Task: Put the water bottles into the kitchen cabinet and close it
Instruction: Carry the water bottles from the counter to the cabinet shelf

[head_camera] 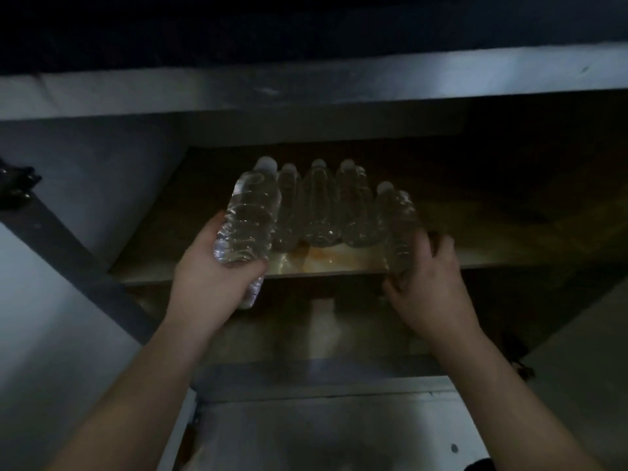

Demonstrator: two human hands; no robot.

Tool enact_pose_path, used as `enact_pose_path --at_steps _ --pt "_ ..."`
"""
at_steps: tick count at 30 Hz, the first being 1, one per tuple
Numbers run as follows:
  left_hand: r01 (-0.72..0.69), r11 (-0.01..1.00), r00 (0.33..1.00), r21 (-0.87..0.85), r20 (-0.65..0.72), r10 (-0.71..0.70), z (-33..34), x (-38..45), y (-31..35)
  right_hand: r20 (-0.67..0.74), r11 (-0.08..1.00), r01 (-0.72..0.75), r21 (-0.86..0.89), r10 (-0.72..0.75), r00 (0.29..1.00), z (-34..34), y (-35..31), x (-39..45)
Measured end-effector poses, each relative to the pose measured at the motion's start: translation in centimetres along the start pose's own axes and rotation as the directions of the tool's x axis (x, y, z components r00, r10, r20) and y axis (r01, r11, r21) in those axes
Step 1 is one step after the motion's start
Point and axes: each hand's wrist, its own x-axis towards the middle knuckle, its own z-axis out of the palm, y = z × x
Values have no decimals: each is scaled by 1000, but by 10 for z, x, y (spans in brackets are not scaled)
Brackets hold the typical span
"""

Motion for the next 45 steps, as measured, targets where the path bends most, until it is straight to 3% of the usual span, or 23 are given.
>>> enact_pose_path --at_steps 7,15,19,24,27,31,36,45 --pt "-88 955 987 282 -108 122 4 7 6 -103 993 121 -8 -121 987 15 10 -6" --pt "-94 861 982 501 -94 162 11 35 20 -108 995 23 95 -13 994 13 5 1" --pt "-40 797 973 602 -157 168 20 50 24 -112 996 7 91 3 994 18 3 3" --pt "-62 756 945 652 -206 255 40 62 17 -190 999 43 -1 -42 981 29 9 11" --pt "-87 751 940 654 -197 280 47 65 17 -159 999 20 -45 -27 987 27 15 21" --pt "-215 796 926 566 -140 350 41 60 5 -139 997 15 -69 -25 990 23 16 20" --pt "-407 695 809 592 -119 575 38 31 -36 -288 992 80 -98 -105 952 28 18 4" --pt "-357 650 831 671 -89 549 41 53 -26 -219 972 119 -201 -163 962 38 19 29"
